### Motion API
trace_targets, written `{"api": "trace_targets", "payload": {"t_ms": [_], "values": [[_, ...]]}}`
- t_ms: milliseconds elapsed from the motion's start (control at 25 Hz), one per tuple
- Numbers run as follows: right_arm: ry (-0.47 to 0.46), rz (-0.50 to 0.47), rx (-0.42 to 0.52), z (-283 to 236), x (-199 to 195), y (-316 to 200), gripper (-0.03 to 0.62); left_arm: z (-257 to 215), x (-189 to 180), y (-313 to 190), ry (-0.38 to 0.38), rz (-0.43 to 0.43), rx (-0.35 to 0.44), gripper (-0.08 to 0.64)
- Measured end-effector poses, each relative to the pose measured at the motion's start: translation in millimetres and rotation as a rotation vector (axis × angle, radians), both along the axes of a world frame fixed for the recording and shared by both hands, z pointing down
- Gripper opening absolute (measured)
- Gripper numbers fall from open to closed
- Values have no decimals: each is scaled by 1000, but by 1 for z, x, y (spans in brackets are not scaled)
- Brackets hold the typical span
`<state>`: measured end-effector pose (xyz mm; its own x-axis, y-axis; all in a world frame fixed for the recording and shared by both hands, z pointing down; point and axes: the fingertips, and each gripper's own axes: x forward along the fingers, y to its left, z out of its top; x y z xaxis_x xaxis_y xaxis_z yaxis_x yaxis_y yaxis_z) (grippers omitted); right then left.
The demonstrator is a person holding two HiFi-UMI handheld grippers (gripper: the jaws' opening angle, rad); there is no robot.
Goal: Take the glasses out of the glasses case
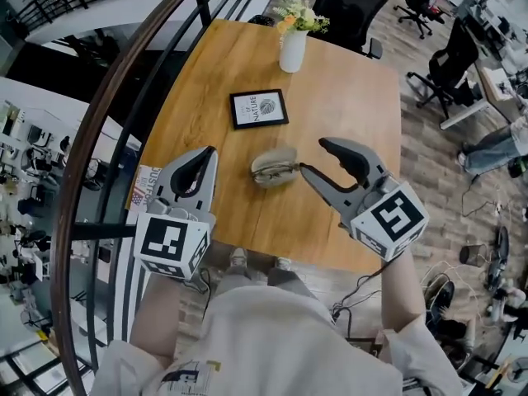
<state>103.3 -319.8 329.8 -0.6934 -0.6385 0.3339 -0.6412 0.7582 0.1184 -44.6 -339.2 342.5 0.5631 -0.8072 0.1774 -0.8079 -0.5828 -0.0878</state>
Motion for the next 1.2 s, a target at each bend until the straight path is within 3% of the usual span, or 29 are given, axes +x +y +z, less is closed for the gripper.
{"api": "trace_targets", "payload": {"t_ms": [480, 720, 880, 1200], "values": [[159, -95, -286, 158, -8, -92, 211, 99, 13, -73, -72, -2, -137, 15], [284, -167, -398, 240, -15, -101, 193, 163, 19, -89, -74, 5, -243, 15], [334, -210, -472, 287, -19, -107, 193, 202, 33, -92, -151, 68, -246, 15], [486, -346, -608, 367, -20, -99, 172, 271, 32, -90, -132, 64, -393, 15]]}}
